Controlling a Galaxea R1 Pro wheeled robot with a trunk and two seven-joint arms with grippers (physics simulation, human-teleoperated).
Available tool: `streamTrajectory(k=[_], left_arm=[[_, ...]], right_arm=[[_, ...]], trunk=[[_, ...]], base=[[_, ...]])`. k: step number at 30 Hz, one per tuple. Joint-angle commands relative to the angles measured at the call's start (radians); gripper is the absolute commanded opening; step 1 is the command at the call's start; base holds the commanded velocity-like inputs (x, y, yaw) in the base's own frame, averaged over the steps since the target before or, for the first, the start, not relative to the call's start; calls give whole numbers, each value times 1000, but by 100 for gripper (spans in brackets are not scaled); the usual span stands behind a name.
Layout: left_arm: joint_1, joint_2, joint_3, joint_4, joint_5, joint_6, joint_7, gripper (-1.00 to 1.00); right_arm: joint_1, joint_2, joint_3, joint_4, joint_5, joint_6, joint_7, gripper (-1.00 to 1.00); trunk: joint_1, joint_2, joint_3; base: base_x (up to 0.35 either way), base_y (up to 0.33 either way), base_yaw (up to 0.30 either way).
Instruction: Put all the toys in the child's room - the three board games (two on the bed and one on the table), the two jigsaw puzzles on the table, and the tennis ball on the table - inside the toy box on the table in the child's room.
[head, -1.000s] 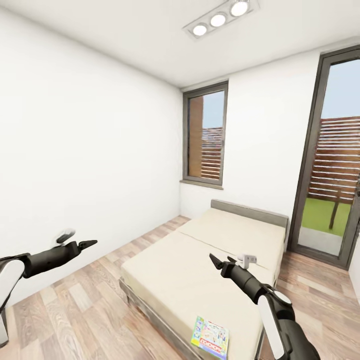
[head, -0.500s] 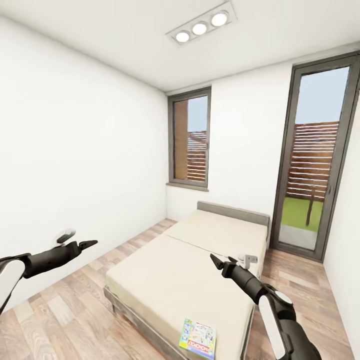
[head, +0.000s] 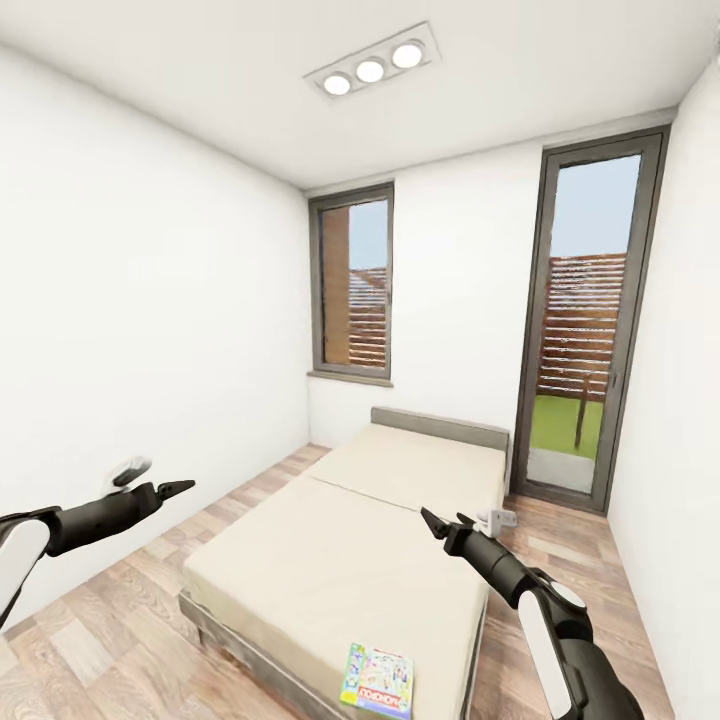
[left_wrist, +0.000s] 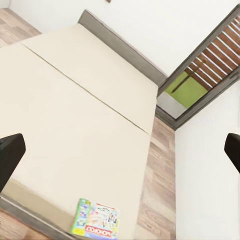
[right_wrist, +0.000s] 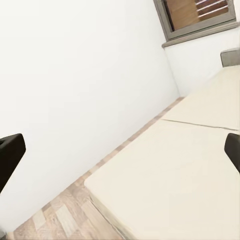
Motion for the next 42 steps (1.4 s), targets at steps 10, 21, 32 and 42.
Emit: streamTrajectory(k=[10, 21, 32, 42], left_arm=[[0, 0, 1, 0, -5, 4, -7, 100], [0, 0, 2, 0, -5, 4, -7, 100], [0, 0, 2, 0, -5, 4, -7, 100], [0, 1, 2, 0, -5, 4, -8, 100]], right_arm=[[-1, -1, -4, -1, -21, 9, 6, 100], [-1, -1, -7, 0, -25, 10, 5, 100], [-1, 0, -11, 1, -25, 10, 5, 100], [-1, -1, -13, 1, -26, 10, 5, 100]], trunk=[[0, -1, 1], [0, -1, 2], [0, -1, 2], [0, -1, 2]], base=[[-7, 245, -40], [-107, 151, -223], [-12, 14, -269], [0, 116, -271]])
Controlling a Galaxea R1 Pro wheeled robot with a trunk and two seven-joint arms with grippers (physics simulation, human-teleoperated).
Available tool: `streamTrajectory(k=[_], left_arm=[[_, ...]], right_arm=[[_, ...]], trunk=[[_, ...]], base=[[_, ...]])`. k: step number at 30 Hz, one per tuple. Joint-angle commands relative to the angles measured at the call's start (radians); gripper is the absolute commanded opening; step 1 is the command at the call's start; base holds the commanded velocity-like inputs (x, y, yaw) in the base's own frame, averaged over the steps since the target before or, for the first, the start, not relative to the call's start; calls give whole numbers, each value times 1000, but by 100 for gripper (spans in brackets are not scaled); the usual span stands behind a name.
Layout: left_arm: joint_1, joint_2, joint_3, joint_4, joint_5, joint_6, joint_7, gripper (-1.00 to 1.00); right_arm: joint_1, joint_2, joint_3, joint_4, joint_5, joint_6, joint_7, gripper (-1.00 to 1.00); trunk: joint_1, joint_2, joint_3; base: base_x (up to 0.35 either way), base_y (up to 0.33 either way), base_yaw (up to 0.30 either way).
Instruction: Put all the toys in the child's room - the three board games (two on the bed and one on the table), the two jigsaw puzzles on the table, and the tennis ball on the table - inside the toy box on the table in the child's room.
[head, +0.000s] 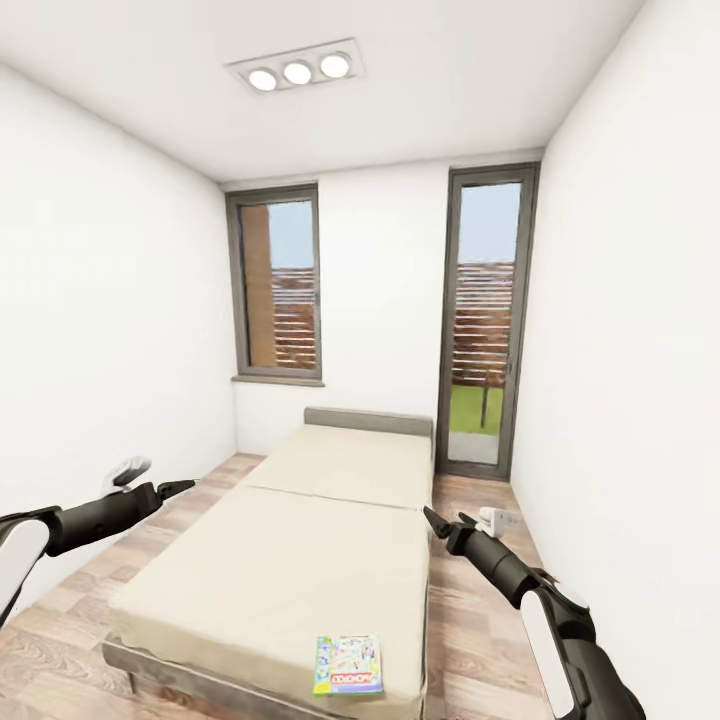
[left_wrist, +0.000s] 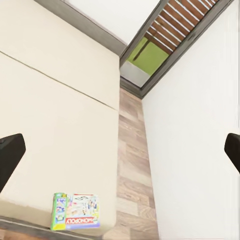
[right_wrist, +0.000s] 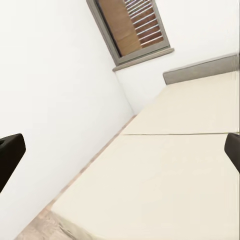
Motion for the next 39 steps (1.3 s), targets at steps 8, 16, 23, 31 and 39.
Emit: streamTrajectory(k=[8, 16, 23, 31, 39], left_arm=[[0, 0, 2, 0, -5, 5, -7, 100], [0, -1, 1, 0, -5, 5, -6, 100], [0, 0, 1, 0, -5, 5, -6, 100], [0, 0, 1, 0, -5, 5, -6, 100], [0, 0, 2, 0, -5, 5, -7, 100]], right_arm=[[-1, 1, -3, 0, -8, 9, 4, 100], [-1, 1, -4, 0, -6, 9, 4, 100], [-1, 2, 0, 0, 2, 8, 3, 100], [-1, 1, 3, 0, 0, 10, 3, 100], [-1, 2, 3, 0, -2, 15, 2, 100]], trunk=[[0, -1, -1], [0, -1, -1], [0, -1, -1], [0, -1, -2], [0, -1, -8]], base=[[0, 28, -271], [0, 2, -260], [0, -1, -98], [0, -37, -50], [0, 14, -180]])
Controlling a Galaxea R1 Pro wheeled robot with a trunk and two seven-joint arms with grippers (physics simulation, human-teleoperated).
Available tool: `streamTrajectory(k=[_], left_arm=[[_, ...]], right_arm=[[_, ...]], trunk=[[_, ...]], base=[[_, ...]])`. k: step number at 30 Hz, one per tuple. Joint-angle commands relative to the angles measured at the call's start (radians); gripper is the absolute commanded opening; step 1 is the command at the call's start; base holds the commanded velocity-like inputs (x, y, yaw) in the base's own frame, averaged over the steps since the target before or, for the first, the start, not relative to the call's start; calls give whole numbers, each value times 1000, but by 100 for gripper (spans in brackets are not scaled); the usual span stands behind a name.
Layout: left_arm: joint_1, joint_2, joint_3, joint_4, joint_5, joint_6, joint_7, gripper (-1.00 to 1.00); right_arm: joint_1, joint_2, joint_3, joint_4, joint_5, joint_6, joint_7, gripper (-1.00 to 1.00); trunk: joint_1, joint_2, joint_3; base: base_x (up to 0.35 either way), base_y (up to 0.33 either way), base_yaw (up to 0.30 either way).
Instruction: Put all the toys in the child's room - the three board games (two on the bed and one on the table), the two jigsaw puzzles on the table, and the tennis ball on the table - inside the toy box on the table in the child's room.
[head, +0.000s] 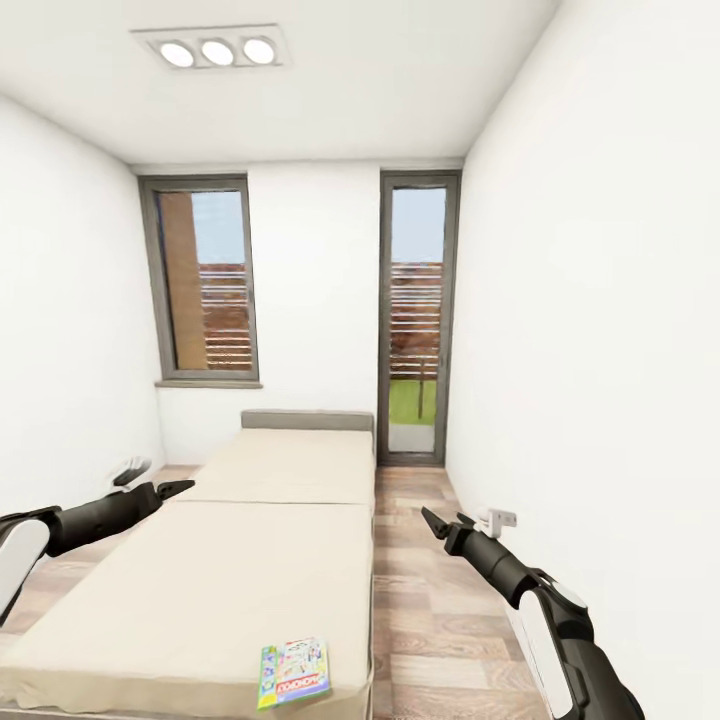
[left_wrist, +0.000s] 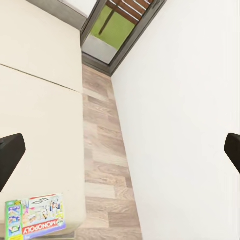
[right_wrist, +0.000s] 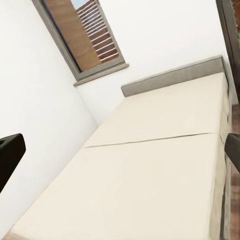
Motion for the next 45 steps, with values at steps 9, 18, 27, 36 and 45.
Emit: streamTrajectory(k=[9, 18, 27, 36, 45], left_arm=[[0, -1, 1, 0, -5, 3, -5, 100], [0, -3, 0, 0, -5, 3, -5, 100], [0, -4, 0, 0, -5, 2, -5, 100], [0, -2, 0, 0, -5, 3, -6, 100], [0, -2, -1, 0, -5, 2, -6, 100]], right_arm=[[0, 0, -9, 0, -16, 5, 5, 100], [0, 0, -9, 0, -15, 14, 4, 100], [1, -1, -10, 0, -15, 17, 5, 100], [1, 0, -10, 1, -10, 17, 2, 100], [1, 0, -12, 10, -8, 20, 2, 100]], trunk=[[0, -1, -5], [0, -1, -9], [0, -1, -23], [0, -1, -37], [0, -1, -52]], base=[[0, 26, -119], [0, 2, -11], [0, 0, 0], [0, 0, 0], [0, 0, 0]])
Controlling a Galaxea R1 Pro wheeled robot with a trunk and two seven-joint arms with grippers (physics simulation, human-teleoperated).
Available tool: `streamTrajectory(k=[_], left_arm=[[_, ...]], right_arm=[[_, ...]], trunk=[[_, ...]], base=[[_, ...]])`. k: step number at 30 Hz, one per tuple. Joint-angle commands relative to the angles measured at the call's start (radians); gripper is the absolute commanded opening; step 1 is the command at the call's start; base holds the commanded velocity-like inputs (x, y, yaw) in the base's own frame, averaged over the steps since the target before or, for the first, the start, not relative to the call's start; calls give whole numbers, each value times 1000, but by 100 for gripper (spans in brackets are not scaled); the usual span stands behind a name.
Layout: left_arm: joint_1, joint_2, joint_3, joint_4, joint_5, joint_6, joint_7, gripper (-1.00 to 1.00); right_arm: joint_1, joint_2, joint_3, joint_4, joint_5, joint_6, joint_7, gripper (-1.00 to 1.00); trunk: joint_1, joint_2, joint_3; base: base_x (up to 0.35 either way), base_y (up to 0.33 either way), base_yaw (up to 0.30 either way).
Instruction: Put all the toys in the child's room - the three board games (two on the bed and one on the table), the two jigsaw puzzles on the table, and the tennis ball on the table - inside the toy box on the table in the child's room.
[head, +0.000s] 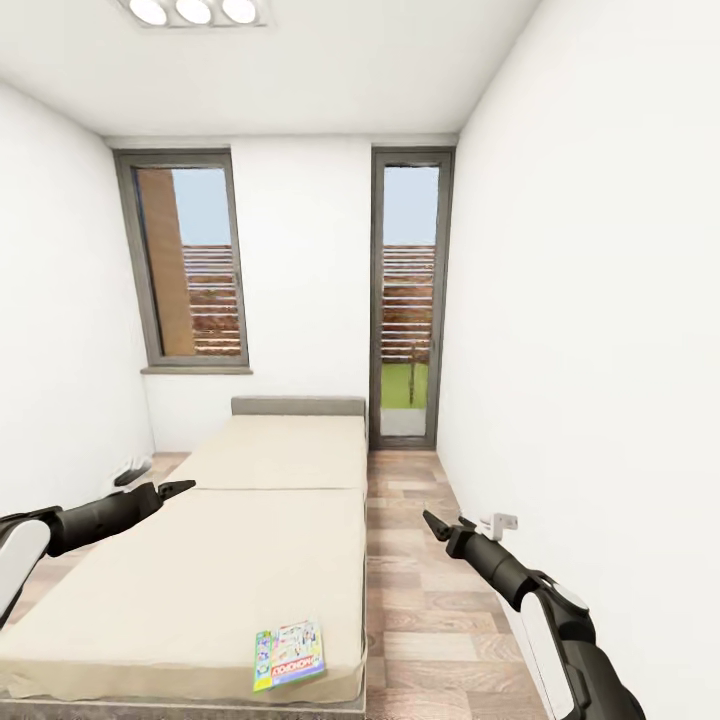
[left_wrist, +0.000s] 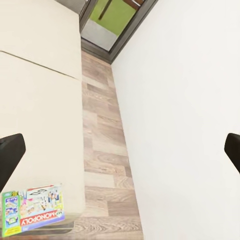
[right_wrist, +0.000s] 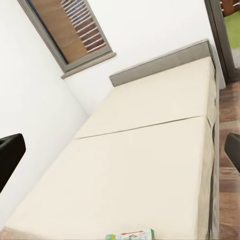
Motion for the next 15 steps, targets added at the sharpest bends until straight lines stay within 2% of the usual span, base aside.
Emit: streamTrajectory(k=[1, 15], left_arm=[[-1, 0, 1, 0, -5, 5, -7, 100], [0, 1, 3, 0, -5, 6, -7, 100]], right_arm=[[-1, 1, -3, 4, -9, 10, 3, 100], [-8, -1, -5, 53, -11, 12, -20, 100]], trunk=[[0, -1, -2], [0, -1, -25]], base=[[0, 0, 0], [-2, 2, 0]])
